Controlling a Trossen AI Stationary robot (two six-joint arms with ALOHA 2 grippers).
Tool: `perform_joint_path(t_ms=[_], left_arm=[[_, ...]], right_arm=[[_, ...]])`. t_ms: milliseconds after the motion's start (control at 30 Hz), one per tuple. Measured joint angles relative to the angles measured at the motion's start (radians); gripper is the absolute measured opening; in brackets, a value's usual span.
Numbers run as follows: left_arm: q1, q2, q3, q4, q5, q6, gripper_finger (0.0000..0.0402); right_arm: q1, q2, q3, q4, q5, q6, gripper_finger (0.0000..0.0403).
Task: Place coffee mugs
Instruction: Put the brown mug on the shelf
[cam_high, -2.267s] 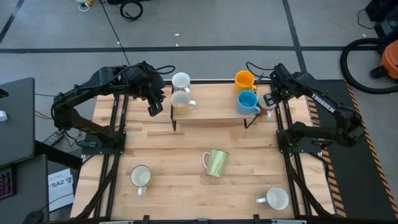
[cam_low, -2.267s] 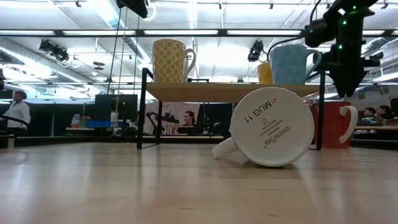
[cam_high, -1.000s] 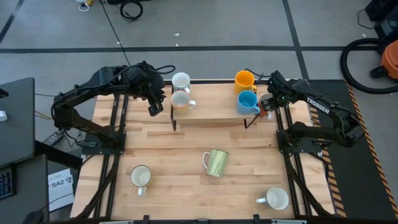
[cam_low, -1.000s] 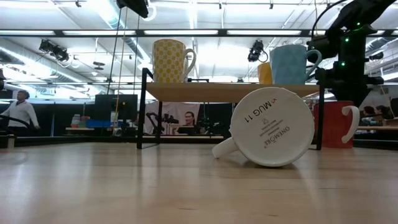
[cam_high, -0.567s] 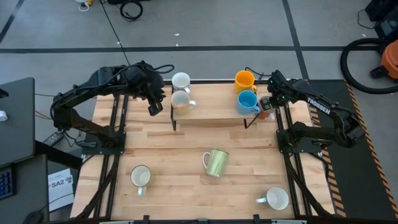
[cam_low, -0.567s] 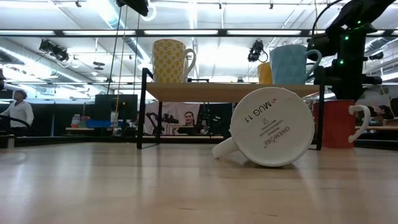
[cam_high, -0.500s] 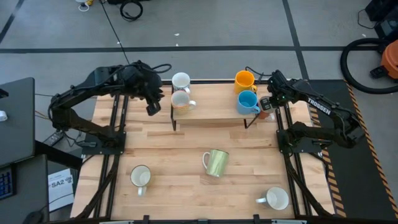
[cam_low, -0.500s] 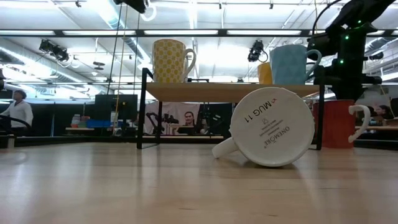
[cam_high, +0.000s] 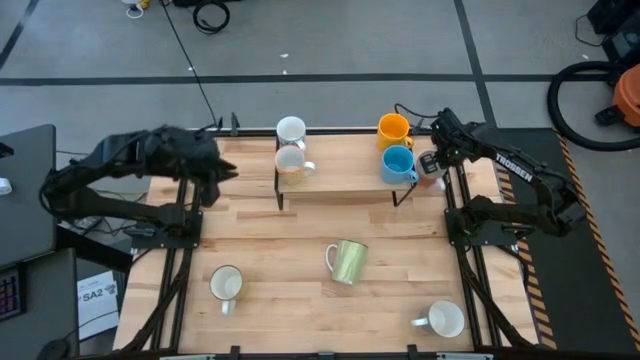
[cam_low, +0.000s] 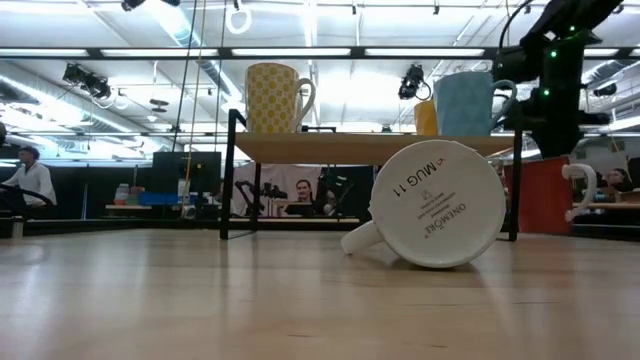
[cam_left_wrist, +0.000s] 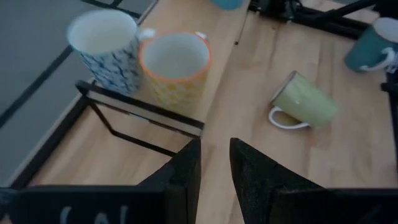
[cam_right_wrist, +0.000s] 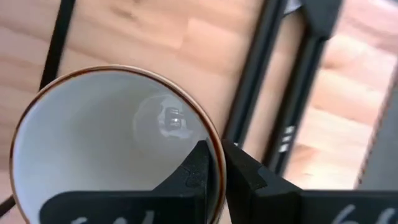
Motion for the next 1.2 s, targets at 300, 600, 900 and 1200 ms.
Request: perform_joint_path(t_ms=[300, 600, 900, 1200], left_arm=[[-0.039, -0.16, -0.29, 0.173, -0.003, -0.063, 0.0091], [-0.041, -0.166, -0.445, 0.304, -0.003, -0.039, 0.0091], [-0.041, -0.166, -0.545, 0.426, 0.0, -0.039, 0.0091], [-0.041, -0.166, -0.555, 0.451, 0.0, -0.038, 0.0091]], right_arm=[[0.0, -0.001, 0.145, -0.08, 0.025, 0.007, 0.0033], [0.0, -0.002, 0.322, -0.144, 0.03, -0.001, 0.0033], [0.0, -0.002, 0.528, -0.186, 0.152, -0.031, 0.0033], [0.001, -0.002, 0.697, -0.179, 0.15, -0.031, 0.0033]])
